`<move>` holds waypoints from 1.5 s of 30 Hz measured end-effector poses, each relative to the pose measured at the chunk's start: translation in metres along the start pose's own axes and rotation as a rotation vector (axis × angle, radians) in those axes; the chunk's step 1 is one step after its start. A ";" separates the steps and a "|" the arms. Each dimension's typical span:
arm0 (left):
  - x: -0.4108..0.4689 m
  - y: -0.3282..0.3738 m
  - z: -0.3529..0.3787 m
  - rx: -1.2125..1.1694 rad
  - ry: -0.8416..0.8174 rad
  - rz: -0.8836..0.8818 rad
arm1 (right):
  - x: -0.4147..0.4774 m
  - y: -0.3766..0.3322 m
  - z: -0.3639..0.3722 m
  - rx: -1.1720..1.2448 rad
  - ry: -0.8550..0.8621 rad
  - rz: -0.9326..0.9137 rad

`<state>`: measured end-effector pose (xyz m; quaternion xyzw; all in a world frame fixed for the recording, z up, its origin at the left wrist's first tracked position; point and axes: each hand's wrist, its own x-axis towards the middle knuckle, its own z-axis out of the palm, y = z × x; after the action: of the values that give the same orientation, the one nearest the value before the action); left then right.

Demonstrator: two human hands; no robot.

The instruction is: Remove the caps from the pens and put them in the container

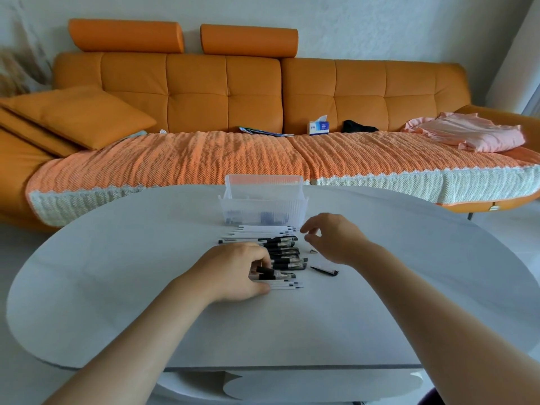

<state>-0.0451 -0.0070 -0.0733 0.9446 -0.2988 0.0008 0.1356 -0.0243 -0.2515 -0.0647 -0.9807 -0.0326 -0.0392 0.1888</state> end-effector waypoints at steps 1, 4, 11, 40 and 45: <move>0.001 -0.001 -0.001 -0.012 0.012 -0.010 | 0.004 -0.003 0.002 -0.009 0.026 -0.019; 0.004 -0.007 -0.004 -0.011 0.101 -0.027 | 0.015 -0.015 0.007 -0.040 0.055 -0.066; 0.017 -0.040 -0.002 0.028 0.237 -0.064 | 0.040 -0.042 0.021 -0.291 -0.011 -0.185; 0.013 -0.044 -0.013 -0.088 0.516 -0.185 | 0.034 -0.060 0.016 -0.049 0.074 -0.309; 0.009 -0.043 -0.015 -0.061 0.481 -0.228 | 0.017 -0.053 0.015 0.073 0.081 -0.252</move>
<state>-0.0126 0.0256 -0.0687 0.9402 -0.1498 0.2011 0.2305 -0.0102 -0.1959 -0.0580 -0.9589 -0.1492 -0.1010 0.2193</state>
